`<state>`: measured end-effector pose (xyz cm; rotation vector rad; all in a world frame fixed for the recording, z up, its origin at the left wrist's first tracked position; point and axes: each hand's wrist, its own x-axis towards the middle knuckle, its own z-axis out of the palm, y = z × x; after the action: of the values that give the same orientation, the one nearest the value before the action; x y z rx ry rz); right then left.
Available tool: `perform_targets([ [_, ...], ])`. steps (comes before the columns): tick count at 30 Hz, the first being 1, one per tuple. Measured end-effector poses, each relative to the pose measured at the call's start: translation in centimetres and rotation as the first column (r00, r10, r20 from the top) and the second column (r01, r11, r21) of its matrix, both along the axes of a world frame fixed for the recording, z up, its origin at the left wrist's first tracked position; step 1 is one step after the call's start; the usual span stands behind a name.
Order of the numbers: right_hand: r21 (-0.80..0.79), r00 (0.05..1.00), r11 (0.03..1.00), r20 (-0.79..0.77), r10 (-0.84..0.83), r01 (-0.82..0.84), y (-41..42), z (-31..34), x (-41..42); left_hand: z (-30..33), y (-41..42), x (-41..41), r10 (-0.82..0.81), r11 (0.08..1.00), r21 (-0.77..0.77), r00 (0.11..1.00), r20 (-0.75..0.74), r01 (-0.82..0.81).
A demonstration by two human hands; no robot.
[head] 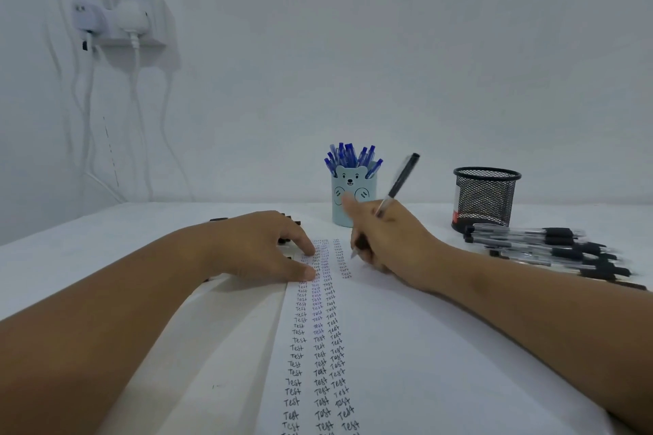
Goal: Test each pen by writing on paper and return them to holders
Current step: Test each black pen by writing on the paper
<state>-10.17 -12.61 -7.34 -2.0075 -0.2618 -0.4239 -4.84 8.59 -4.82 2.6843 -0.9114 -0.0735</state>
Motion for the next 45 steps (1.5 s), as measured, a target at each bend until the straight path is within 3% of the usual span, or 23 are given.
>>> perform_targets([
  [4,0.147,0.98,0.987,0.177,-0.088,0.062,-0.6,1.1,0.2,-0.1,0.0,0.1,0.001,1.0,-0.027,1.0,0.001,-0.001],
  [7,0.292,0.98,0.956,0.193,-0.056,-0.003,-1.3,1.7,0.1,-0.2,0.0,0.2,-0.011,0.999,-0.046,1.0,0.0,0.011],
  [12,0.116,0.958,0.986,0.247,-0.146,0.12,-2.0,1.0,0.2,-0.1,0.0,-0.2,-0.004,0.999,-0.044,1.0,-0.003,0.004],
  [24,0.101,0.958,0.985,0.238,-0.162,0.142,-1.8,1.0,0.0,-0.1,0.1,-0.2,0.001,0.999,-0.049,1.0,-0.027,-0.002],
  [27,-0.061,0.966,0.99,0.236,-0.106,0.124,-2.4,1.9,-0.1,-0.1,0.2,-0.1,0.003,0.998,-0.057,0.999,-0.036,-0.005],
  [29,-0.375,0.966,0.911,0.245,-0.081,0.171,-3.2,3.2,-0.3,-0.2,0.3,0.0,-0.008,0.997,-0.077,0.999,-0.046,0.005],
  [32,-0.742,0.976,0.634,0.166,-0.144,0.219,-4.5,5.4,-0.8,-0.5,0.3,0.2,-0.018,0.986,-0.166,0.999,-0.041,0.011],
  [34,-0.81,0.968,0.551,0.081,-0.236,0.202,-5.8,6.6,-1.6,-0.8,0.0,0.2,-0.027,0.97,-0.239,0.999,0.024,0.032],
  [36,-0.819,0.952,0.538,0.03,-0.303,0.197,-7.1,7.5,-2.5,-1.2,-0.4,0.3,-0.024,0.96,-0.276,0.995,0.097,0.05],
  [41,-0.916,0.862,0.342,0.008,-0.507,0.21,-10.5,9.6,-3.7,-1.4,-1.6,-0.4,-0.041,0.964,-0.254,0.987,0.156,0.08],
  [45,-0.934,0.804,0.273,0.027,-0.594,0.232,-12.3,9.5,-3.8,-1.4,-1.7,-0.6,-0.048,0.967,-0.241,0.987,0.154,0.085],
])
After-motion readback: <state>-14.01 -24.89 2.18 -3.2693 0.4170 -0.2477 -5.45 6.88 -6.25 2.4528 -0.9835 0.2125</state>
